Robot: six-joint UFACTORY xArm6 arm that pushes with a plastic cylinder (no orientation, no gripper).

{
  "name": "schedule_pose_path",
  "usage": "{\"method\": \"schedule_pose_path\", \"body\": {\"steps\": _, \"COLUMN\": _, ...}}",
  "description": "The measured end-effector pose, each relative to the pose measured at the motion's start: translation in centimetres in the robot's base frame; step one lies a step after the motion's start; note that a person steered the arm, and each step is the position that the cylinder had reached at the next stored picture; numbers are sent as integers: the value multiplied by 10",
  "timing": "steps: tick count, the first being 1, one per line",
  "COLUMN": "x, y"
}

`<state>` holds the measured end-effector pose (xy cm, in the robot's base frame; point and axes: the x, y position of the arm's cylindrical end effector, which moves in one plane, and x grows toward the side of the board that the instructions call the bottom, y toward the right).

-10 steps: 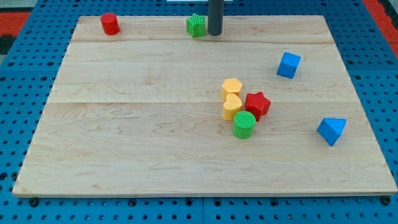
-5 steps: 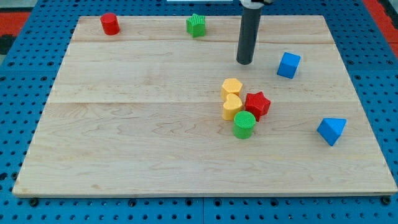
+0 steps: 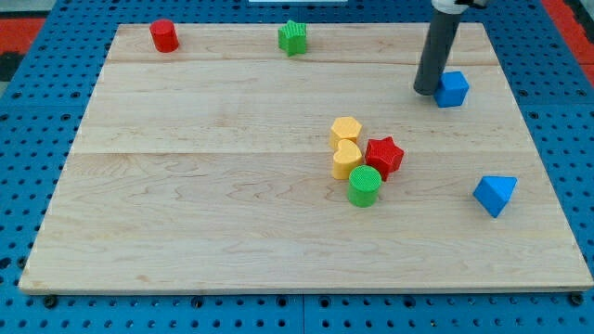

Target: Slide the cube at the top right of the board

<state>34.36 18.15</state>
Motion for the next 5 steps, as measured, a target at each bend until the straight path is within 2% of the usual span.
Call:
{"method": "schedule_pose_path", "body": {"steps": 1, "x": 31, "y": 5}}
{"method": "schedule_pose_path", "body": {"steps": 2, "x": 42, "y": 36}}
{"method": "schedule_pose_path", "body": {"steps": 4, "x": -32, "y": 20}}
{"method": "schedule_pose_path", "body": {"steps": 5, "x": -35, "y": 27}}
